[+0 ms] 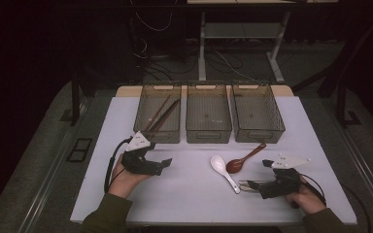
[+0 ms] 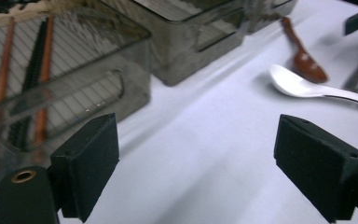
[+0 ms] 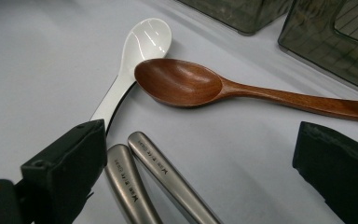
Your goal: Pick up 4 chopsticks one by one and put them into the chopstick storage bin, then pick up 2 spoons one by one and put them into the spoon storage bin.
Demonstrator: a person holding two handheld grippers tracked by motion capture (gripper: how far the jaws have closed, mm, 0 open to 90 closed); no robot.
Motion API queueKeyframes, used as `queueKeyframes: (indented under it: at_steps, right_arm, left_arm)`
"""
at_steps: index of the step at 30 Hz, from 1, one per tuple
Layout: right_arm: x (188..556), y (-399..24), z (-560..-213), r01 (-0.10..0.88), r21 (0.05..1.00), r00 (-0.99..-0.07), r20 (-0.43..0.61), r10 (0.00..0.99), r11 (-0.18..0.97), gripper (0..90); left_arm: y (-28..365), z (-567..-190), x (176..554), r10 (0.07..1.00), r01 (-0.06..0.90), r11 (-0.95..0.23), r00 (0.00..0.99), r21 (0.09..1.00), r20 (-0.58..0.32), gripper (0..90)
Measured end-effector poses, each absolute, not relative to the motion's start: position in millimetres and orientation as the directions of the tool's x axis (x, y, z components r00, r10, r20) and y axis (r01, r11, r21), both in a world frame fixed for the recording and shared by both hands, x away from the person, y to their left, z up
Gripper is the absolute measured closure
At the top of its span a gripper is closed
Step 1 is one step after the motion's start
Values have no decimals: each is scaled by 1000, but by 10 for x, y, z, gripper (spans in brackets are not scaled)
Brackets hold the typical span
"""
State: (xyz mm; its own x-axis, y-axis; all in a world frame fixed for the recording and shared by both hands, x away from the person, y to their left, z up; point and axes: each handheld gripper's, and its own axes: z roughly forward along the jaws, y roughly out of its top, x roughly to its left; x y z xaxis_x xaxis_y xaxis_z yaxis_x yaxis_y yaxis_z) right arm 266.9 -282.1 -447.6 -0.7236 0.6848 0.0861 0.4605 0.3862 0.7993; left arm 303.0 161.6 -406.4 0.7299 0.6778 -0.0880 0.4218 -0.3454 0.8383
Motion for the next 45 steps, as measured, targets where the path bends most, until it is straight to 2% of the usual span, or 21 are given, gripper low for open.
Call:
queueKeyframes:
  at_steps: [11, 23, 45]
  right_arm:
    - [2641, -2815, -4466, 449, 802, -730, 76, 679, 393, 30]
    - [2625, -2814, -4463, 447, 804, -730, 75, 679, 392, 30]
    - [2771, -2781, -4286, 478, 810, -716, 134, 686, 341, 30]
  left_arm:
    - [1645, -4229, 2796, 665, 400, -346, 742, 849, -78, 0]
    - [1651, -4363, 2656, 655, 408, -341, 750, 847, -97, 0]
    - [1608, -4417, 2712, 634, 429, -363, 764, 827, -117, 0]
